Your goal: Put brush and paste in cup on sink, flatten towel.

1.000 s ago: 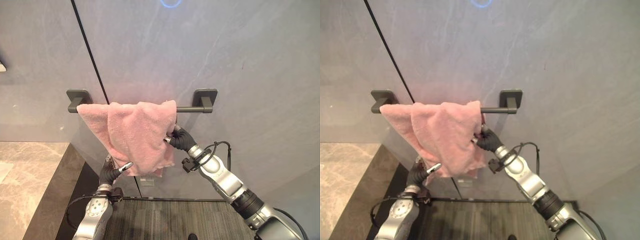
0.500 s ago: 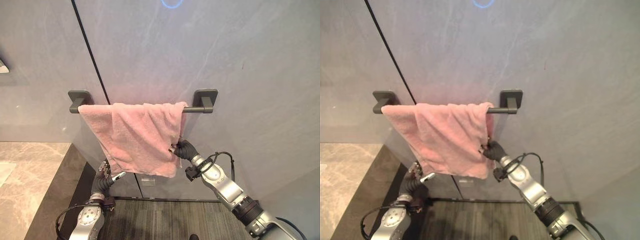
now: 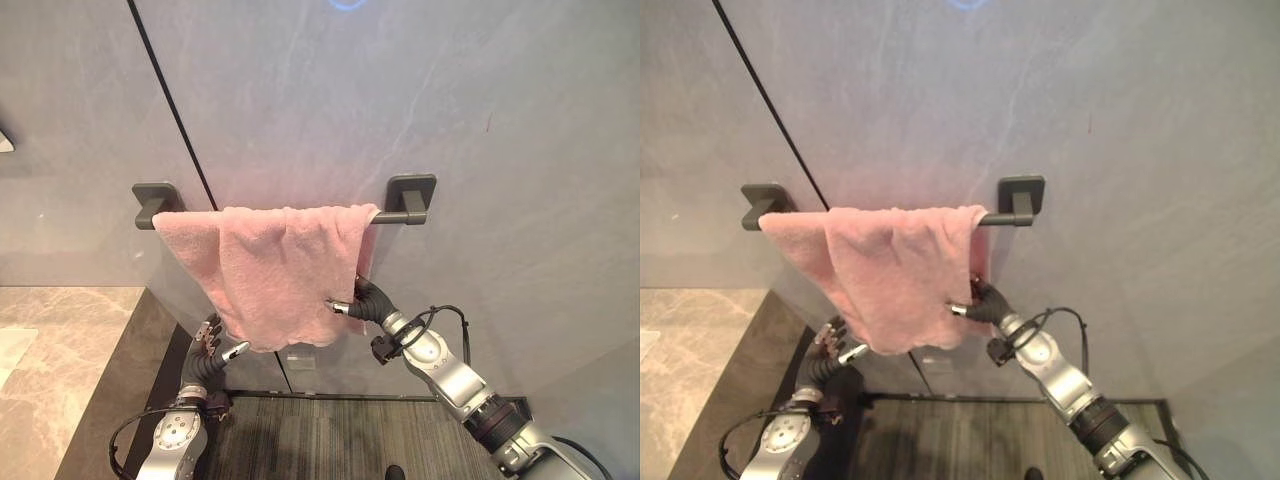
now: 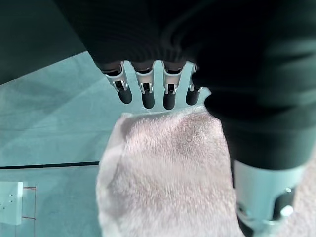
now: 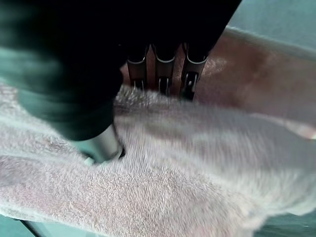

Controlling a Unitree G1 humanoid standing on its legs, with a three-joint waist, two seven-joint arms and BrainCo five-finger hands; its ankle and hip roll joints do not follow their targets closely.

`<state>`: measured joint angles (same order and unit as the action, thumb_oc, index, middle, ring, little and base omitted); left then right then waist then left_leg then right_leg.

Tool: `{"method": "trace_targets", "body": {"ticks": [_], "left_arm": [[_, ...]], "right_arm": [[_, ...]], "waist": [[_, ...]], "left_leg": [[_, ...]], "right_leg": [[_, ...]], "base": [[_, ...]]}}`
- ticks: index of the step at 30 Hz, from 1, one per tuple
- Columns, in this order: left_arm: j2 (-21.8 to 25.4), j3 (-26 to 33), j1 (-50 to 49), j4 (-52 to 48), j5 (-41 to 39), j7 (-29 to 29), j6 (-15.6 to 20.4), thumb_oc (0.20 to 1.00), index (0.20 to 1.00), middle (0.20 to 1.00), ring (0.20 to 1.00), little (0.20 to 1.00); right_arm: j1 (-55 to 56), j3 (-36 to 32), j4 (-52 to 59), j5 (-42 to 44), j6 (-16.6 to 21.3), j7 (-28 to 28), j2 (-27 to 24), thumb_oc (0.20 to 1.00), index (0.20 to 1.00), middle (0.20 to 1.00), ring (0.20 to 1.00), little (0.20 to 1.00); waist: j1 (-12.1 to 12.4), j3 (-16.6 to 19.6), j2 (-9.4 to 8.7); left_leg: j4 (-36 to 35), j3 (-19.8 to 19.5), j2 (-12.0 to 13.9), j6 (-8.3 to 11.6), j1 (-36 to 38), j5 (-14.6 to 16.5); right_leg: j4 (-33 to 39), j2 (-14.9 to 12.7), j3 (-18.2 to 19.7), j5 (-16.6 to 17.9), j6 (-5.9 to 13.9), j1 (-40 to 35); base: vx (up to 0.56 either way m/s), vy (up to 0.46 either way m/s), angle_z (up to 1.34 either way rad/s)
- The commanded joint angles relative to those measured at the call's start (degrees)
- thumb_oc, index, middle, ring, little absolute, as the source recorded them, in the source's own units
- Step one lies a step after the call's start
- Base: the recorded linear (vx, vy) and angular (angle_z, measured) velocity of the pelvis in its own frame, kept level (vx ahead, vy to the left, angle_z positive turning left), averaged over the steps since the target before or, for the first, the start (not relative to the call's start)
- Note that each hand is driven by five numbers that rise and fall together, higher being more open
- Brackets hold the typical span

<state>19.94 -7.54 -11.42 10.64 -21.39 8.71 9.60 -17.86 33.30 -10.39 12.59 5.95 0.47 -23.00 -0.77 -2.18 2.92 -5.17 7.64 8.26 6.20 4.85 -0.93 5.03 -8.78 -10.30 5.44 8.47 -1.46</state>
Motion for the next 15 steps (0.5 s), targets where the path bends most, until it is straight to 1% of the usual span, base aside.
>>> {"method": "trace_targets", "body": {"ticks": [1,9,11,15], "left_arm": [[4.5,1.1,3.9,-0.9,1.4,1.0,1.9,1.0,1.0,1.0,1.0,1.0],[4.2,1.8,3.8,-0.8,1.4,1.8,2.1,1.0,1.0,1.0,1.0,1.0],[4.1,2.1,3.8,-0.7,1.8,1.9,2.1,1.0,1.0,1.0,1.0,1.0],[4.6,2.7,3.1,-1.7,3.3,1.5,2.3,1.0,1.0,1.0,1.0,1.0]], "right_arm": [[-2.4,0.8,0.3,-0.6,1.5,0.1,3.0,1.0,1.0,1.0,1.0,1.0],[-0.8,1.1,-1.8,-1.8,1.1,0.3,2.8,1.0,1.0,1.0,1.0,1.0],[1.0,0.2,-2.9,-3.9,0.7,0.2,1.5,1.0,1.0,1.0,1.0,1.0],[4.1,-2.4,-4.1,-4.1,0.9,-0.6,0.4,1.0,1.0,1.0,1.0,1.0]], "waist": [[0.9,-1.6,-5.21],[0.8,-1.5,-5.19],[0.5,-1.5,-5.26],[0.2,-1.5,-5.22]], "left_leg": [[0.2,1.8,1.7,0.2,1.1,1.3],[0.2,2.0,1.7,0.25,1.6,1.5],[0.2,2.0,1.8,0.29,1.7,1.5],[0.2,2.0,1.9,0.32,1.7,1.5]], "right_leg": [[0.0,-8.0,-1.5,4.2,3.94,1.6],[0.0,-7.9,-1.5,3.9,3.91,1.0],[0.0,-7.8,-1.6,3.9,3.94,1.0],[0.0,-7.8,-1.6,3.8,3.94,0.9]], "base": [[0.0,0.0,0.0],[0.01,-0.001,0.0],[0.0,0.0,0.0],[0.0,0.0,0.0]]}}
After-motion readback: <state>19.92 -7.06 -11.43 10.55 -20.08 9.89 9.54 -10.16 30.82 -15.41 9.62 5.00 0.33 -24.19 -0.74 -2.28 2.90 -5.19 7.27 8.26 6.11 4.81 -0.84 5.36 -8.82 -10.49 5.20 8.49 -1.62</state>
